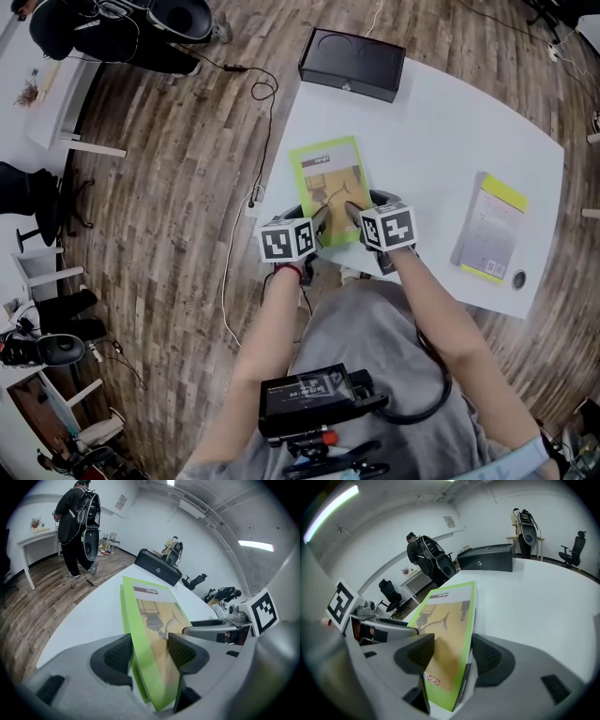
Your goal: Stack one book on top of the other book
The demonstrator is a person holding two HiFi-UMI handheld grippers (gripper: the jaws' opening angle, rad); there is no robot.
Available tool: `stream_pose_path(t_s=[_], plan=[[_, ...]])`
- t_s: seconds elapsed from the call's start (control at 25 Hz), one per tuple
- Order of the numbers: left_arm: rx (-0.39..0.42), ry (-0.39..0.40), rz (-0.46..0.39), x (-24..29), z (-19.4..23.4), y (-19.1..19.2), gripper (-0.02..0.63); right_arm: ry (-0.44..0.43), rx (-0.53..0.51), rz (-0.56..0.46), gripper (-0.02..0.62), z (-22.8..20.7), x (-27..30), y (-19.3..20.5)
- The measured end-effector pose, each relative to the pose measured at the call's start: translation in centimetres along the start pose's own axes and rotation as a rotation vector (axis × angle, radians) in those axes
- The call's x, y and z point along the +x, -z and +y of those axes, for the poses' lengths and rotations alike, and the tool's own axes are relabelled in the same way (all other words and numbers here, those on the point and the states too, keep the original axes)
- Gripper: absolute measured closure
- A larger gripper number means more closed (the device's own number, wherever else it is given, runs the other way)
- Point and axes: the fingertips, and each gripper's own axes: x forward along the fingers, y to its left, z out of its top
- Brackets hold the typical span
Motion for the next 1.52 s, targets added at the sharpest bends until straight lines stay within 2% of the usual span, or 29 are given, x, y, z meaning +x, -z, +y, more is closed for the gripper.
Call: stream_pose_path(t_s=[0.68,0.88,1.52], plan=[[0.018,0.016,0.051,-0.6,-1.8,3.2,0.354,0.003,0.007,0.053,0.343,0.0,-2.0,3.4],[0.033,0.026,0.086,-0.9,-2.5,4.3,0.354,0.040,0.035,0.096,0.343,-0.5,-3.1,5.1],[0.193,0.107,0.250,-1.0,-6.8,9.0,0.354,0.035,0.128,0.150,0.364,-1.2,-8.1,12.2]])
